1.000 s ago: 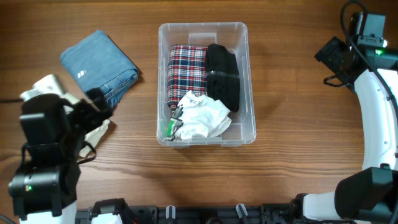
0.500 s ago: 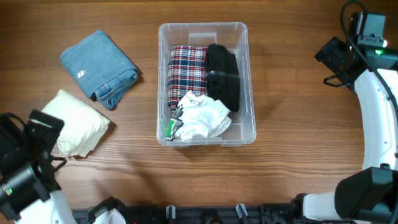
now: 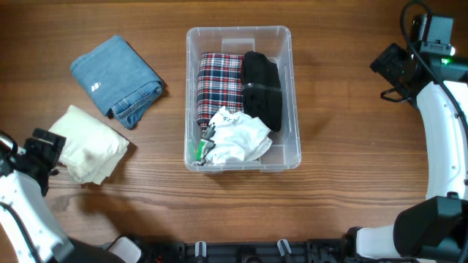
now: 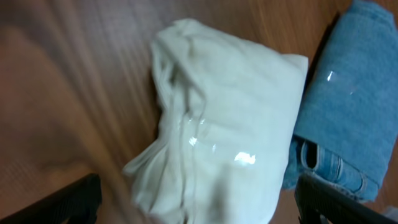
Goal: Pack container
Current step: 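Reach the left gripper to the cream garment at lower left, then grasp the cream garment with the left gripper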
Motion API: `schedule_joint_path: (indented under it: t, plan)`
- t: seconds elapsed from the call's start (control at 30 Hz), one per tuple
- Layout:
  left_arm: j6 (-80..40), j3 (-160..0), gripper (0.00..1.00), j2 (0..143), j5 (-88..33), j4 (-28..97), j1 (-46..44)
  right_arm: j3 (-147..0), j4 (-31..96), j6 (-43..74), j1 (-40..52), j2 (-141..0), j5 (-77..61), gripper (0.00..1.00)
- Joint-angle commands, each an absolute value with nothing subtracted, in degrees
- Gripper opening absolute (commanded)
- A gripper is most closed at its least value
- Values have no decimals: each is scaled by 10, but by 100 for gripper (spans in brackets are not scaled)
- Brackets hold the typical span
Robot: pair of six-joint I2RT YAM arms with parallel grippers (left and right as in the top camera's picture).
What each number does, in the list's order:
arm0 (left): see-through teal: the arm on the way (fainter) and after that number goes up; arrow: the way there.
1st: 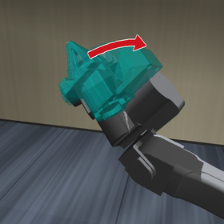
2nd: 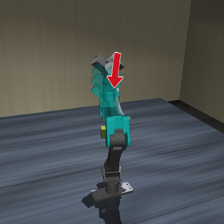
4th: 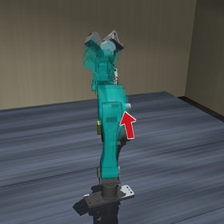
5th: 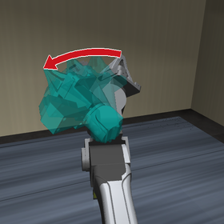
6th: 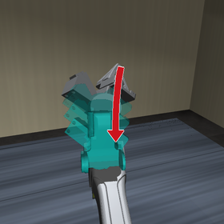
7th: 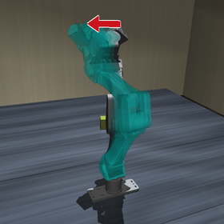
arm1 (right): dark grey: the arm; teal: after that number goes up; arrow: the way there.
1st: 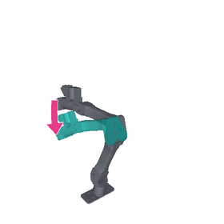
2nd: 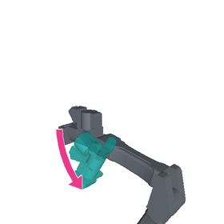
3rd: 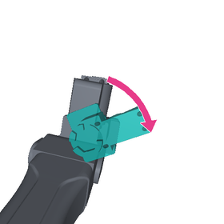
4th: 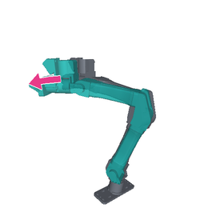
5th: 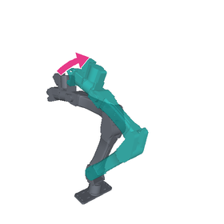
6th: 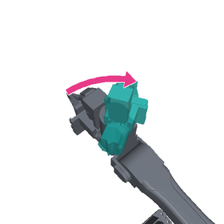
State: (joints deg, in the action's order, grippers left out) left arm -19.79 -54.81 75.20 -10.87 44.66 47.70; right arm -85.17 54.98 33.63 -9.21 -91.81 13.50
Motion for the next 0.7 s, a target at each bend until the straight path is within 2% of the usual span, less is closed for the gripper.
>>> schedule_joint_path:
  t: [0.0, 0.23, 0.5, 0.67]
  plan:
    - [-143, -543, 100, 814, -170, 412, 481, -850, 548, 345, -93, -924, 130, 100]
    - [-128, -543, 100, 884, -170, 363, 495, -850, 548, 345, -93, -924, 130, 100]
    - [-93, -534, 100, 889, -176, 363, 513, -850, 548, 346, -93, -924, 130, 100]
    - [-92, -479, 100, 889, -219, 304, 513, -850, 548, 345, -93, -924, 130, 100]
